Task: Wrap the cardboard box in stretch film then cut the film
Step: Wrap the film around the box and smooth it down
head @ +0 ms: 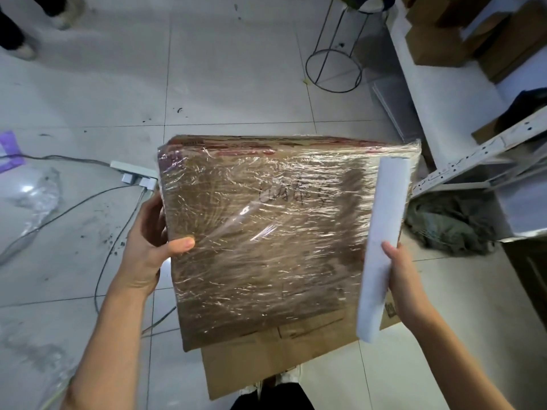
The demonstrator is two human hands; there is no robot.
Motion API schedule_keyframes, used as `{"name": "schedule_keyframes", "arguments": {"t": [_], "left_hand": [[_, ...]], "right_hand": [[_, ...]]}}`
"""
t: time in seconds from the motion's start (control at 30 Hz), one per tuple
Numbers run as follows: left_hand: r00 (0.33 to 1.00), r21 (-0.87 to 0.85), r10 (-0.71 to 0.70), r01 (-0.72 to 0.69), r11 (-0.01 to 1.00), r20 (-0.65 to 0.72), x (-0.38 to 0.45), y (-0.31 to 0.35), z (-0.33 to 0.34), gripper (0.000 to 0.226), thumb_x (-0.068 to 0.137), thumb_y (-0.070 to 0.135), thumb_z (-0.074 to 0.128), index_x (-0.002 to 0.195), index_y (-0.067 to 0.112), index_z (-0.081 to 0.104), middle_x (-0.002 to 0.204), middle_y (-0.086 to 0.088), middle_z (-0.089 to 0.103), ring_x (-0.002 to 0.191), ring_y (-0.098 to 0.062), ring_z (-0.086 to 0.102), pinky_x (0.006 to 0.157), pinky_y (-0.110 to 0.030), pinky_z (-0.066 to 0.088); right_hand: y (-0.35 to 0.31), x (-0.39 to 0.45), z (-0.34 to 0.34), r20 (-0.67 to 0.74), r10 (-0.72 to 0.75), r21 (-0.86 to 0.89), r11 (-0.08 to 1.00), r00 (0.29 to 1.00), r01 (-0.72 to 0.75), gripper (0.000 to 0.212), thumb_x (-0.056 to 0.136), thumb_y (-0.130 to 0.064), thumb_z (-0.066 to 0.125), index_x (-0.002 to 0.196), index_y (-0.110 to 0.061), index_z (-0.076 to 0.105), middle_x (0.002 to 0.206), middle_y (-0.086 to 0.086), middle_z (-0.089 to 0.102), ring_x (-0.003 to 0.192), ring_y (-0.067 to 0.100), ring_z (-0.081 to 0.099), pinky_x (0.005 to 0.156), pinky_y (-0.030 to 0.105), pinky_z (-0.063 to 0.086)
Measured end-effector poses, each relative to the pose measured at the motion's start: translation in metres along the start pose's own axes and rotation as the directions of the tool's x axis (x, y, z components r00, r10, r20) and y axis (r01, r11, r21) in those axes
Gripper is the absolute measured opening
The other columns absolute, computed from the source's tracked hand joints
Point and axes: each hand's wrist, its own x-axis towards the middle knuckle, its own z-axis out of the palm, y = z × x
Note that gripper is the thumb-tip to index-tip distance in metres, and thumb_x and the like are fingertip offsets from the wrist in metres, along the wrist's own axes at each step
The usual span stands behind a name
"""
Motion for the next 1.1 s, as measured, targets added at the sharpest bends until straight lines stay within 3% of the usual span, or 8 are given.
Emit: {"name": "schedule_keyframes", "arguments": {"t": [0.07, 0.13, 0.27, 0.5, 0.63, 0.9, 1.0, 1.1], "left_hand": [[1.0, 0.006, 0.001, -0.001, 1.0, 0.0, 0.0, -0.001, -0.001, 0.077, 0.047, 0.0, 0.073, 0.116, 0.028, 0.053, 0.11, 0.012, 0.066, 0.108, -0.012, 0.06, 0.082, -0.023, 0.055], [1.0, 0.006, -0.001, 0.001, 1.0, -0.012, -0.001, -0.003, -0.003, 0.073, 0.049, -0.002, 0.069, 0.114, 0.027, 0.053, 0.107, 0.014, 0.067, 0.106, -0.009, 0.061, 0.083, -0.024, 0.055], [1.0, 0.001, -0.006, 0.006, 1.0, -0.011, -0.002, -0.002, -0.003, 0.076, 0.046, 0.002, 0.074, 0.114, 0.027, 0.053, 0.106, 0.015, 0.068, 0.104, -0.007, 0.062, 0.084, -0.025, 0.054], [1.0, -0.019, -0.022, 0.022, 1.0, -0.009, -0.003, 0.0, -0.004, 0.084, 0.04, 0.019, 0.079, 0.119, 0.023, 0.05, 0.113, 0.007, 0.064, 0.106, -0.011, 0.061, 0.081, -0.022, 0.053], [1.0, -0.016, -0.014, 0.014, 1.0, -0.01, -0.001, -0.001, -0.006, 0.084, 0.04, 0.019, 0.079, 0.119, 0.021, 0.051, 0.115, 0.005, 0.064, 0.108, -0.013, 0.06, 0.083, -0.024, 0.052], [0.999, -0.01, -0.039, 0.038, 0.999, -0.027, -0.006, -0.004, -0.012, 0.085, 0.04, 0.022, 0.08, 0.119, 0.022, 0.051, 0.115, 0.004, 0.063, 0.108, -0.013, 0.061, 0.084, -0.025, 0.053], [0.999, -0.005, -0.041, 0.041, 0.999, -0.031, -0.007, -0.004, -0.013, 0.084, 0.04, 0.022, 0.079, 0.119, 0.024, 0.051, 0.114, 0.006, 0.063, 0.106, -0.011, 0.061, 0.083, -0.023, 0.053], [0.999, -0.005, -0.044, 0.044, 0.999, -0.03, -0.006, -0.003, -0.013, 0.084, 0.039, 0.022, 0.079, 0.118, 0.024, 0.051, 0.113, 0.007, 0.064, 0.106, -0.01, 0.061, 0.081, -0.022, 0.053]], "right_hand": [[-0.002, 0.001, -0.005, 0.078, -0.019, 0.008, 1.0, 0.997, 0.018, 0.041, 0.07, -0.052, 0.051, 0.099, -0.024, 0.055, 0.104, -0.005, 0.059, 0.098, 0.005, 0.054, 0.083, 0.028, 0.041], [-0.002, -0.002, -0.009, 0.123, -0.058, -0.051, 0.997, 0.991, 0.065, 0.024, 0.085, -0.041, 0.052, 0.105, -0.027, 0.054, 0.103, -0.009, 0.059, 0.093, -0.004, 0.055, 0.08, 0.019, 0.042], [0.0, -0.005, -0.012, 0.067, -0.14, -0.204, 0.967, 0.988, 0.151, 0.024, 0.092, -0.024, 0.052, 0.107, -0.006, 0.043, 0.09, 0.001, 0.049, 0.079, 0.01, 0.051, 0.06, 0.01, 0.046], [-0.008, 0.003, -0.007, -0.156, -0.265, -0.363, 0.911, 0.951, 0.195, 0.047, 0.078, -0.023, 0.072, 0.102, -0.009, 0.033, 0.084, 0.005, 0.046, 0.069, 0.014, 0.049, 0.053, 0.016, 0.041], [-0.009, 0.011, -0.01, -0.178, -0.27, -0.427, 0.888, 0.946, 0.173, 0.043, 0.078, -0.03, 0.072, 0.103, -0.004, 0.049, 0.093, 0.011, 0.056, 0.08, 0.027, 0.057, 0.059, 0.027, 0.043], [-0.011, 0.011, -0.017, -0.218, -0.22, -0.34, 0.93, 0.951, 0.137, 0.044, 0.081, -0.046, 0.065, 0.089, -0.003, 0.059, 0.075, 0.011, 0.066, 0.067, 0.03, 0.062, 0.062, 0.035, 0.049], [-0.015, 0.011, -0.019, -0.237, -0.152, -0.256, 0.963, 0.96, 0.089, 0.045, 0.093, -0.045, 0.047, 0.071, -0.006, 0.045, 0.06, 0.006, 0.045, 0.056, 0.021, 0.045, 0.056, 0.033, 0.035], [-0.019, 0.014, -0.021, -0.221, -0.111, -0.184, 0.98, 0.969, 0.071, 0.031, 0.085, -0.041, 0.045, 0.071, -0.015, 0.039, 0.074, 0.006, 0.039, 0.069, 0.02, 0.042, 0.062, 0.035, 0.033]]}}
